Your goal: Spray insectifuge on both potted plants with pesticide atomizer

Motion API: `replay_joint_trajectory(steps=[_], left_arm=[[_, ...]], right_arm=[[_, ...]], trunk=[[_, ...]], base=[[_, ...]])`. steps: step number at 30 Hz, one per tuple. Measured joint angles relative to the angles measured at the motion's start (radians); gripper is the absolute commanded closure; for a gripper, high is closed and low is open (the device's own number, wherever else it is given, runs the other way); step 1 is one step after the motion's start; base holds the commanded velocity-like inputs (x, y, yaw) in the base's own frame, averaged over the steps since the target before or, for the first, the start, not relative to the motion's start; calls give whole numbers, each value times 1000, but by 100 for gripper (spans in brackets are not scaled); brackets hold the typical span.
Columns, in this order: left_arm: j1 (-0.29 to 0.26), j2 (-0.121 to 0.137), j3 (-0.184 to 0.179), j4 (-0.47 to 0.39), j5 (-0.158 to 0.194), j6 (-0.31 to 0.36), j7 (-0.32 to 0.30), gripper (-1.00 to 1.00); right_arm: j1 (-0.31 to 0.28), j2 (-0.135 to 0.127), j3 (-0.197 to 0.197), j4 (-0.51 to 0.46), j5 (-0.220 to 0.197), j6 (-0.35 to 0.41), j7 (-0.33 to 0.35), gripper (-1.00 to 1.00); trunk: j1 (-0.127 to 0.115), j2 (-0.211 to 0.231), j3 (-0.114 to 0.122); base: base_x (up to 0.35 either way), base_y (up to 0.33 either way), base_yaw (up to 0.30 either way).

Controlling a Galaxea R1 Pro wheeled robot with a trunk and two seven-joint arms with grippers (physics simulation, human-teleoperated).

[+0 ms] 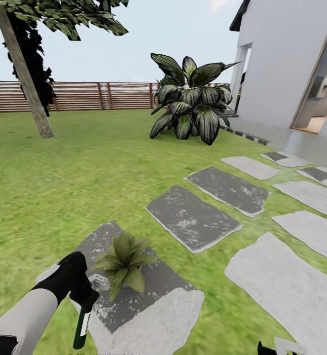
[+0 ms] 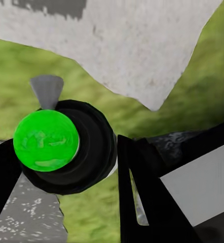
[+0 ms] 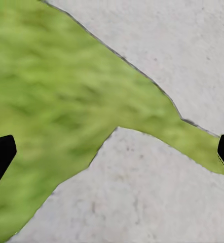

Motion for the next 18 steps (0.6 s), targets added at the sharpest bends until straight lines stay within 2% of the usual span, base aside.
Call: replay_joint_trajectory(steps=[3, 10, 18], left_arm=[[0, 0, 17, -1, 0, 0, 1, 100], [-9, -5, 19, 4, 0, 3, -5, 100], [-5, 9, 22, 10, -2, 0, -3, 100]], right_arm=[[-1, 1, 0, 0, 0, 0, 0, -100], [0, 1, 0, 0, 0, 0, 0, -100], [0, 1, 0, 0, -1, 0, 0, -100]], trunk=[[0, 0, 0], [0, 0, 0], [0, 0, 0]], base=[[-46, -273, 271], [-18, -274, 261], [73, -275, 51]])
